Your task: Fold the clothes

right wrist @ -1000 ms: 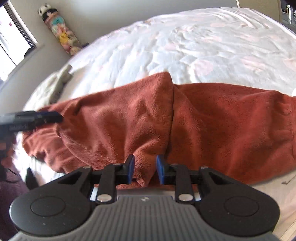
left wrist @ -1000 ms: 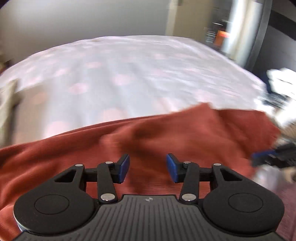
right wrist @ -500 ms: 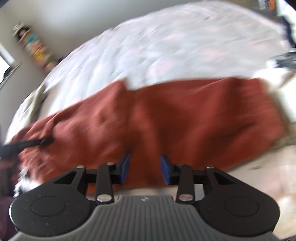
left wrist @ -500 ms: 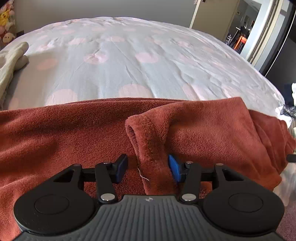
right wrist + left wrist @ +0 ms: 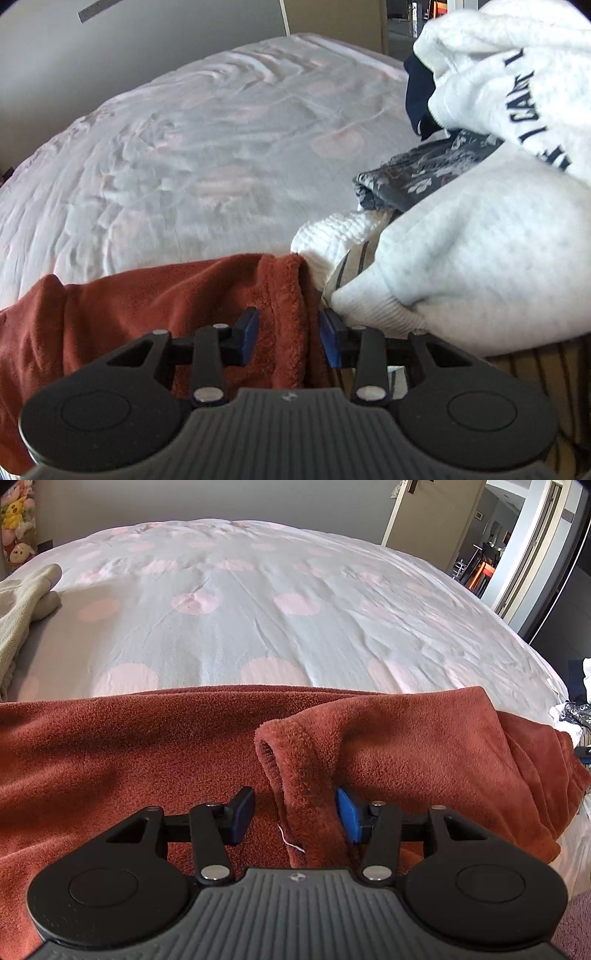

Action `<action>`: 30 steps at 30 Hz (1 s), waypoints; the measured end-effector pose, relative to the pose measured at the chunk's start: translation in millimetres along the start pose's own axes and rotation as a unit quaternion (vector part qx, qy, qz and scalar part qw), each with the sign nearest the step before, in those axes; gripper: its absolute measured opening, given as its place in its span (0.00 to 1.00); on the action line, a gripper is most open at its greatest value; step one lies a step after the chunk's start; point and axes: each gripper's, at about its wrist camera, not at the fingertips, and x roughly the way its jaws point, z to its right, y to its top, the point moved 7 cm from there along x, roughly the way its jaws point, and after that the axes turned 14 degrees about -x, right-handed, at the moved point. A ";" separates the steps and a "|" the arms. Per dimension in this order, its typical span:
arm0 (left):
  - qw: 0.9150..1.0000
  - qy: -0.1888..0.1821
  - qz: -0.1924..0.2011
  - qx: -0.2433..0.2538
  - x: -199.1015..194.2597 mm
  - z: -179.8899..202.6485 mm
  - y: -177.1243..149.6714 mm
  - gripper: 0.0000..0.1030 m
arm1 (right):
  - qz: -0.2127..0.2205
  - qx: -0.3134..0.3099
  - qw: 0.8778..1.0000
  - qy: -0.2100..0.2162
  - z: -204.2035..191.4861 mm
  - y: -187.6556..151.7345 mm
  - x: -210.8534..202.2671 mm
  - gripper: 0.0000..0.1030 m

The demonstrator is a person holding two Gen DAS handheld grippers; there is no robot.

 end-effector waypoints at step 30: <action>1.000 -0.014 -0.001 0.001 -8.3 2.0 -3.2 0.45 | 0.026 0.090 0.994 0.048 4.2 -15.3 -19.9 0.15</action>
